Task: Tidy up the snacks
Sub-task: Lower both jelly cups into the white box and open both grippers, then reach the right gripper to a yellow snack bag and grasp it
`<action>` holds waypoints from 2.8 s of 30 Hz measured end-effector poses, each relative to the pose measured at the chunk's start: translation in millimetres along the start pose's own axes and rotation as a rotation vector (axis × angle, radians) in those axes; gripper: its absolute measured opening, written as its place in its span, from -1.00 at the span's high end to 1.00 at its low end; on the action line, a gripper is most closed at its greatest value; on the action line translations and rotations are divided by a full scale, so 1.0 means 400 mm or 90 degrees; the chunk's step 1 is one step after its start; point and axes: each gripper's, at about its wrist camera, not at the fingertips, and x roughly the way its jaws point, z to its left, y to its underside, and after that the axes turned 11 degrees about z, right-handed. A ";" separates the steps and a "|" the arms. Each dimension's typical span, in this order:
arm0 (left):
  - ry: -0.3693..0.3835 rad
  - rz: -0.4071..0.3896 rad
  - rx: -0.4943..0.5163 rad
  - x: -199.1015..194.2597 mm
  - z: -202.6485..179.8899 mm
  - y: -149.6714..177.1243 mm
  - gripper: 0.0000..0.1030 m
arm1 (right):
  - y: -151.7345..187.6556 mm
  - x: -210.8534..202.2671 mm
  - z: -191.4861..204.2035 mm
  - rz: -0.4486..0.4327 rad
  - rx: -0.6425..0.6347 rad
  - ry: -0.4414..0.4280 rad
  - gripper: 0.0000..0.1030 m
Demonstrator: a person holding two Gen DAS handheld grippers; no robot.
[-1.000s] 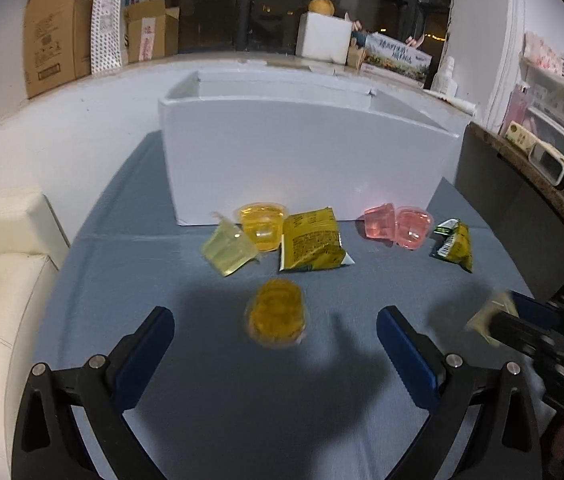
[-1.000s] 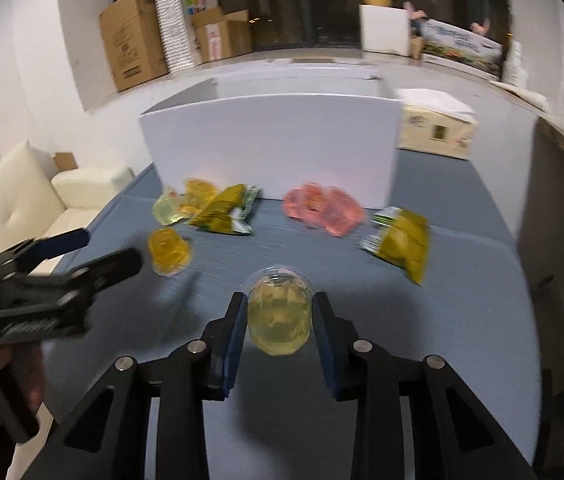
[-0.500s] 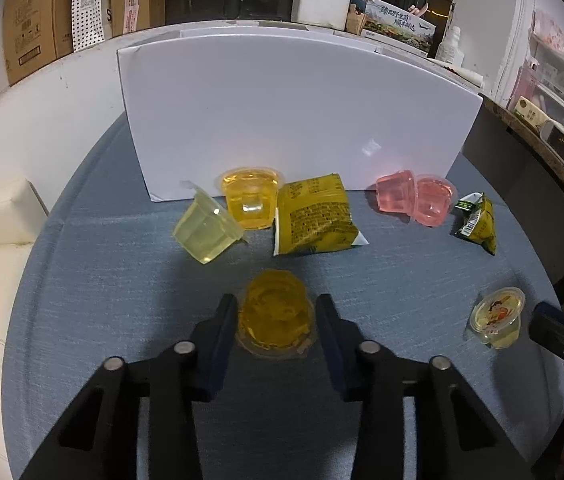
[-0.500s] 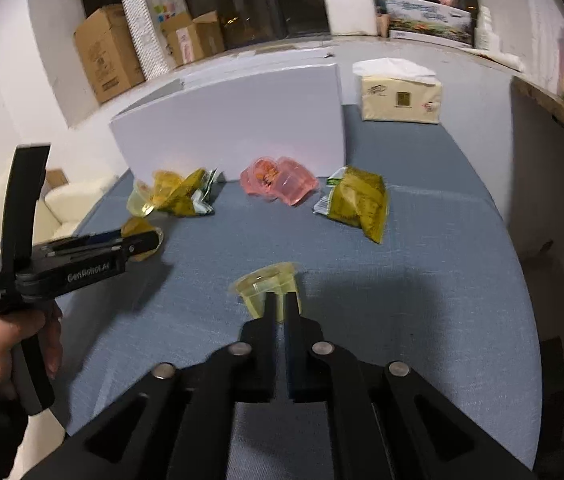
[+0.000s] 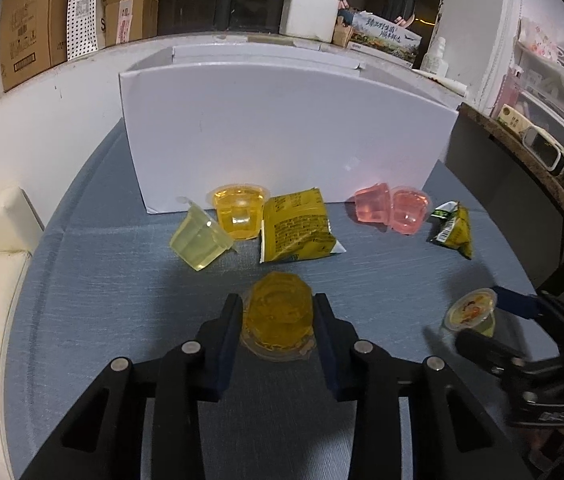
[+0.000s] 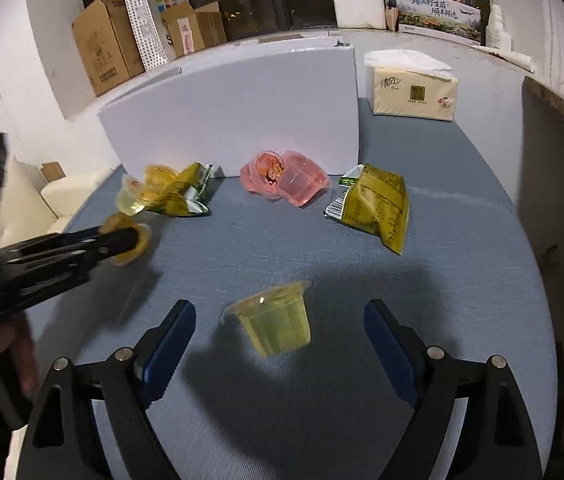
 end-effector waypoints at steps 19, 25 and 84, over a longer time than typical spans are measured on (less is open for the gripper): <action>0.024 -0.117 0.032 -0.214 -0.016 -0.073 0.24 | -0.110 -0.192 0.089 -0.111 -0.046 -0.041 0.10; 0.020 -0.147 0.038 -0.253 0.001 -0.222 0.24 | -0.266 -0.233 0.097 -0.150 -0.055 -0.034 0.10; 0.018 -0.063 -0.007 -0.229 -0.027 0.164 -1.00 | -0.174 0.068 -0.146 0.020 0.080 0.057 -1.00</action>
